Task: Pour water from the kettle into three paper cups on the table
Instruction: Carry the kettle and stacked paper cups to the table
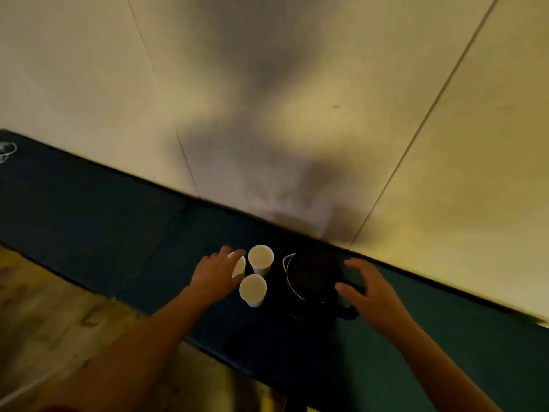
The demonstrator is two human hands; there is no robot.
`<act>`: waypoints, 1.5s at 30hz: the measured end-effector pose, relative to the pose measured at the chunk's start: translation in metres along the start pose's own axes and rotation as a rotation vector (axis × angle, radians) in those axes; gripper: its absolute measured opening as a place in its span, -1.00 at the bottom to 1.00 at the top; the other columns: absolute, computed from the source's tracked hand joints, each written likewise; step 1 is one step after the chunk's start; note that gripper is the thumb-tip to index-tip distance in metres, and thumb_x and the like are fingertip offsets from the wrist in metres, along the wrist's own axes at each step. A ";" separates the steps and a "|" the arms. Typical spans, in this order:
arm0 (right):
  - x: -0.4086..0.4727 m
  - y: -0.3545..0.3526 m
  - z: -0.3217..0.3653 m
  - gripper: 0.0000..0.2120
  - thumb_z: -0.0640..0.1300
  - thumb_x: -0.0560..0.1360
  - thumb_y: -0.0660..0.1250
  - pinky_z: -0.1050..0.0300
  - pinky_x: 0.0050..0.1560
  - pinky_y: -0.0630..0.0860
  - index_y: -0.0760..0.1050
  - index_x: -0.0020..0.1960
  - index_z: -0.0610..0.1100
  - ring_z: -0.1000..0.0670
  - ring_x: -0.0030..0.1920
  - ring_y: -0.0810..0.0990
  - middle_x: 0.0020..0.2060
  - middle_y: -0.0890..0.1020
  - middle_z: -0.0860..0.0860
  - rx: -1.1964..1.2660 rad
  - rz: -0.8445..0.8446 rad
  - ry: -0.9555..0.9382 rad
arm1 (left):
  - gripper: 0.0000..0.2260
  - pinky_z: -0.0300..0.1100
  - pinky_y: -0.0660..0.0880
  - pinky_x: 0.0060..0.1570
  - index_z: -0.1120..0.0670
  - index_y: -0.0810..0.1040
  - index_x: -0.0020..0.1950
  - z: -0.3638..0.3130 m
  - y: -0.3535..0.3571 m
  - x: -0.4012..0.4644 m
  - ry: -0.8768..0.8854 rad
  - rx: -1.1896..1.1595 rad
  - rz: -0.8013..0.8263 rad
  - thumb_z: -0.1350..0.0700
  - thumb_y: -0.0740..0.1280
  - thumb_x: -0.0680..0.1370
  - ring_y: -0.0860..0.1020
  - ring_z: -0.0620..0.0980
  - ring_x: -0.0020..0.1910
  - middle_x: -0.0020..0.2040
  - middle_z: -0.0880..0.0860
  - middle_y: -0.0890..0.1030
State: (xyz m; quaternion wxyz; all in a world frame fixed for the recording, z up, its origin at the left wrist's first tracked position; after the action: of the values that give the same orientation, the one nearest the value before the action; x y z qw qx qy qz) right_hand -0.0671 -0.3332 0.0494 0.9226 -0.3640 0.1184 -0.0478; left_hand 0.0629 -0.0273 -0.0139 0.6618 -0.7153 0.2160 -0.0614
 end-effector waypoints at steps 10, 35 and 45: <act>0.005 0.018 -0.044 -0.45 -0.01 0.55 0.45 0.12 0.17 0.38 0.39 0.47 -0.10 -0.02 0.21 0.51 0.31 0.53 -0.05 0.055 0.093 0.191 | -0.40 0.10 0.47 0.29 -0.12 0.25 0.52 -0.010 0.027 0.015 0.042 0.009 0.035 -0.22 0.33 0.53 0.47 0.15 0.35 0.53 0.08 0.29; 0.016 0.046 -0.064 -0.36 0.43 0.12 0.53 0.11 -0.25 0.60 0.64 -0.08 -0.08 0.07 -0.34 0.69 -0.36 0.71 0.02 0.147 0.178 0.364 | -0.67 -0.05 0.60 0.10 0.02 0.45 0.39 0.001 0.070 0.077 0.231 0.011 0.273 0.09 0.30 0.63 0.61 0.08 0.18 0.27 0.07 0.60; 0.023 0.042 -0.030 -0.40 0.21 0.51 0.36 0.02 -0.34 0.42 0.40 -0.41 -0.29 0.01 -0.54 0.45 -0.59 0.45 -0.07 0.248 -0.167 0.286 | -0.76 -0.09 0.58 0.07 0.03 0.52 0.29 0.024 0.044 0.064 0.139 -0.173 0.201 0.02 0.21 0.67 0.63 0.07 0.11 0.17 0.09 0.64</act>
State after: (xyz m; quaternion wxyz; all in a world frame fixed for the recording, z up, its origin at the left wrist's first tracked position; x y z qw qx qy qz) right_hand -0.0523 -0.3265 -0.0041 0.9269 -0.2459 0.2108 -0.1894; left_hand 0.1190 -0.0316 -0.0724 0.5838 -0.7386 0.3361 -0.0253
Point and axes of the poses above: each hand's wrist, its own x-axis towards the middle knuckle, its own y-axis out of the palm, z = x × y, the point moved 7 cm from there along x, towards the middle knuckle
